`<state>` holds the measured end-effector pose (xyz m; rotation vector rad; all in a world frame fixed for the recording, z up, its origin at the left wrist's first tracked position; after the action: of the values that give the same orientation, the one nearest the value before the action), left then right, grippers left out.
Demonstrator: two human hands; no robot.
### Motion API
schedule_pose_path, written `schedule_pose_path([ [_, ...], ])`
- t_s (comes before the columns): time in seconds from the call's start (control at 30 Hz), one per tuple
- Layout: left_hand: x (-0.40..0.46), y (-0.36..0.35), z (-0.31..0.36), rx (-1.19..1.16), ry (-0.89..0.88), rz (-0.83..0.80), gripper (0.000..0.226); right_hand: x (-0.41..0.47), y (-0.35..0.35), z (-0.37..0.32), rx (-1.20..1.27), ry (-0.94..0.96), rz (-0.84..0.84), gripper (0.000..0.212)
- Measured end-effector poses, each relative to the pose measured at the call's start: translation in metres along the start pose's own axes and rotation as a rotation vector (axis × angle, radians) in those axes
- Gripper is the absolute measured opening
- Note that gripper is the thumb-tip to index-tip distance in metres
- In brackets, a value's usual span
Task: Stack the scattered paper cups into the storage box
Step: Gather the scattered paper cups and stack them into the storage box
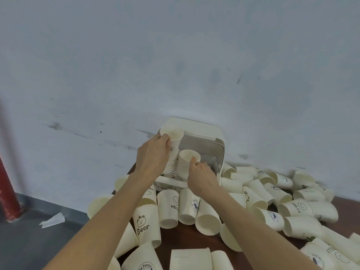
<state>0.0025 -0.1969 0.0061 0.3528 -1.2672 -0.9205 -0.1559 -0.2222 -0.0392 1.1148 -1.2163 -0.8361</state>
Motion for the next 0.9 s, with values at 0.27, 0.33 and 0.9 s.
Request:
schedule_pose_path([
  [0.27,0.007,-0.009,-0.009,0.053,-0.04,0.041,0.024,-0.006,-0.002,0.002,0.041,0.005,-0.002,0.069],
  [0.33,0.007,-0.01,-0.01,0.037,-0.056,0.094,0.021,-0.007,-0.002,0.002,0.056,0.001,-0.009,0.07],
  [0.9,0.004,-0.033,-0.026,0.079,-0.058,-0.014,0.021,-0.006,-0.005,0.003,0.079,-0.02,-0.009,0.07],
])
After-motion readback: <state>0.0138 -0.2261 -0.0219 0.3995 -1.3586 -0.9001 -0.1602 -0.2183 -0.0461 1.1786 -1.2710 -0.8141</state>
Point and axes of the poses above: each hand's wrist, its own x-axis towards the middle knuckle, its own y-axis out of the back of the hand, z = x × y, the point moved 1 cm from there along x, towards the middle knuckle, and after that the axes turned 6 degrees about -y, right-handed, at the moved point
